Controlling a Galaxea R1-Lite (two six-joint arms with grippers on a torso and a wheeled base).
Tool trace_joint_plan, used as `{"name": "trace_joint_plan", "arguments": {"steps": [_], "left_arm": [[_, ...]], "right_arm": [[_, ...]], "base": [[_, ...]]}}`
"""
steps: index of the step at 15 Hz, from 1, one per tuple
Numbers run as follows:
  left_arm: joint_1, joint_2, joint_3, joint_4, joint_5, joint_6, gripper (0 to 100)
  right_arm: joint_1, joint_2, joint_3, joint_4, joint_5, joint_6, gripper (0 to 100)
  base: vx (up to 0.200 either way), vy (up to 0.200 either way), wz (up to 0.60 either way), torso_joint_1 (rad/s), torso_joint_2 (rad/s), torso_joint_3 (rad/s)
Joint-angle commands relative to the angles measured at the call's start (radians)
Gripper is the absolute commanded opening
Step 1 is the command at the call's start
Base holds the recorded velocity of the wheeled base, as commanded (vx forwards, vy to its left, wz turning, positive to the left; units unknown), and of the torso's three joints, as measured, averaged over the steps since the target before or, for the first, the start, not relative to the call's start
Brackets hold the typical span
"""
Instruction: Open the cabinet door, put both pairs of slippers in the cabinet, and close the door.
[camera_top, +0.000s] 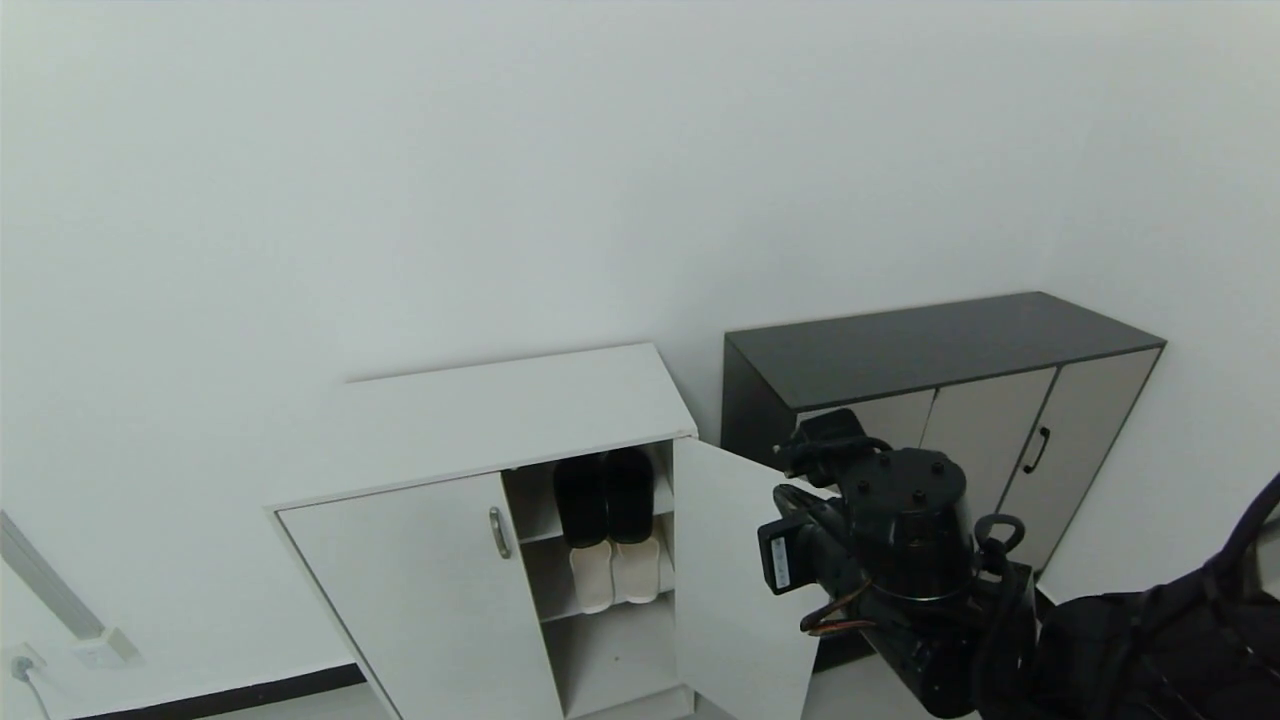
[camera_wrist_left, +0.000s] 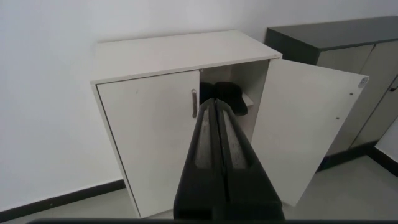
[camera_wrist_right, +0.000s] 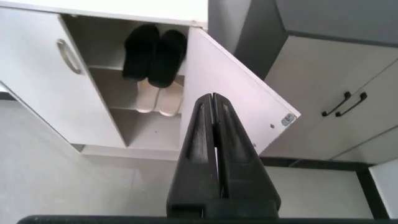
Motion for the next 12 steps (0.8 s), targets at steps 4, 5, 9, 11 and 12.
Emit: {"name": "trace_joint_plan", "arguments": {"steps": [4,5,9,11,12], "left_arm": [[0.0,0.001,0.0,0.0,0.0,0.001,0],[0.0,0.001,0.0,0.0,0.0,0.0,0],[0.0,0.001,0.0,0.0,0.0,-0.002,0],[0.0,0.001,0.0,0.0,0.0,0.0,0],[0.0,0.001,0.0,0.0,0.0,0.0,0]], "right_arm": [[-0.124,0.043,-0.06,0.003,0.127,-0.002,0],[-0.167,0.064,-0.094,0.005,0.144,-0.002,0],[-0.307,0.158,-0.247,0.064,0.182,0.003,0],[-0.354,0.207,-0.298,0.074,0.213,0.003,0],[-0.374,0.236,-0.336,0.083,0.227,0.003,0]], "base": [[0.0,0.0,0.0,0.0,0.0,0.0],[0.0,0.0,0.0,0.0,0.0,0.0],[0.0,0.0,0.0,0.0,0.0,0.0],[0.0,0.0,0.0,0.0,0.0,0.0],[0.0,0.0,0.0,0.0,0.0,0.0]]}}
